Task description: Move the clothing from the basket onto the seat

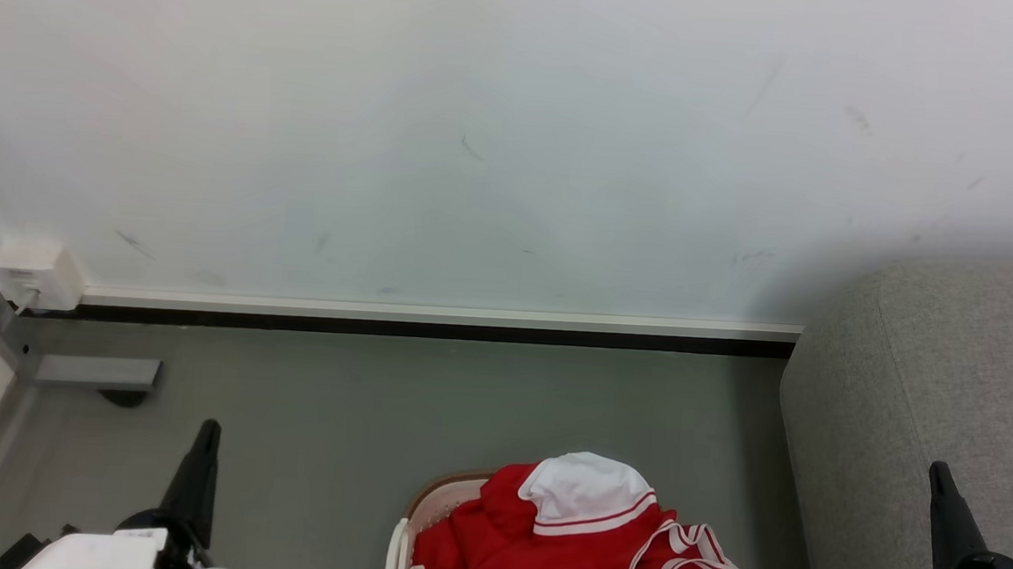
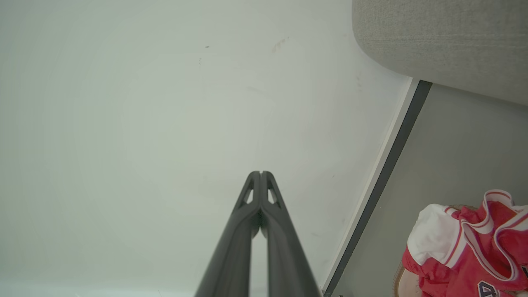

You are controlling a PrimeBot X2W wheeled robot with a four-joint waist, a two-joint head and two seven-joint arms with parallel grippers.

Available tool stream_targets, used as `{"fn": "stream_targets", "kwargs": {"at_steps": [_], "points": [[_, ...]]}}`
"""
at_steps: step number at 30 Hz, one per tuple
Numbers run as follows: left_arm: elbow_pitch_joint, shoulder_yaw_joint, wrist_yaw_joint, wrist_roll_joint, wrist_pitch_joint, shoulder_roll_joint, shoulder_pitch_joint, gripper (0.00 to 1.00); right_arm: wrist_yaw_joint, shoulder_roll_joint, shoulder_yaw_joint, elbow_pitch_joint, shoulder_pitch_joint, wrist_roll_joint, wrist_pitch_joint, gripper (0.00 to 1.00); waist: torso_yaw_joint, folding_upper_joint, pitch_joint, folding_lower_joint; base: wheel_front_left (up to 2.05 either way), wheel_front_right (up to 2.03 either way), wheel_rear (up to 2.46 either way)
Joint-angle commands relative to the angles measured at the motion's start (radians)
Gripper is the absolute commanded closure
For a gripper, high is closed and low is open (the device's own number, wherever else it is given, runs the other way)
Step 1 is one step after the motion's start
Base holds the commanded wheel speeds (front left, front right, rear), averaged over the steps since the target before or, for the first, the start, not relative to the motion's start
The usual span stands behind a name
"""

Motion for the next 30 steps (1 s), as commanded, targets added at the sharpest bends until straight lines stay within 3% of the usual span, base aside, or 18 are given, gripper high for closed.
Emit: {"fn": "stream_targets", "kwargs": {"at_steps": [1,30], "points": [[-0.003,0.001,0.001,-0.012,0.003,0.003,-0.009,1.00,-0.002,-0.008,-0.004,-0.005,-0.012,0.001,0.003,1.00,0.000,0.0000,0.000,0.0000,0.00,0.00,0.00],[-0.003,0.001,0.001,-0.012,0.003,0.003,-0.009,1.00,-0.002,-0.008,-0.004,-0.005,-0.012,0.001,0.003,1.00,0.000,0.0000,0.000,0.0000,0.00,0.00,0.00]]}}
